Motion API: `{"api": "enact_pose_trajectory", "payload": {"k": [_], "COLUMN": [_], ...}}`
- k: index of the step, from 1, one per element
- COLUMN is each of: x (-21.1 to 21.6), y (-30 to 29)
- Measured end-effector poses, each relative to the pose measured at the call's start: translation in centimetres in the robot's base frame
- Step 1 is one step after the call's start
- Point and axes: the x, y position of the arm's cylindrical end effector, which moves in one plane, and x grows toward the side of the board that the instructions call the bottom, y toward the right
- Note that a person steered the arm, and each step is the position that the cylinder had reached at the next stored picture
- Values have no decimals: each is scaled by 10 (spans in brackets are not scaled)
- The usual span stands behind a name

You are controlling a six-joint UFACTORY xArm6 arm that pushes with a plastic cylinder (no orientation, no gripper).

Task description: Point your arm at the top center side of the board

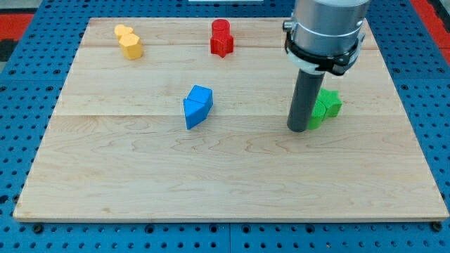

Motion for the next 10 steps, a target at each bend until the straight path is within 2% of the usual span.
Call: {"api": "enact_pose_trajectory", "payload": {"k": [1, 2, 3, 5, 7, 8, 9, 10], "x": [-10, -3, 6, 5, -57, -88, -143, -159], "y": [18, 20, -9, -14, -19, -49, -85, -90]}}
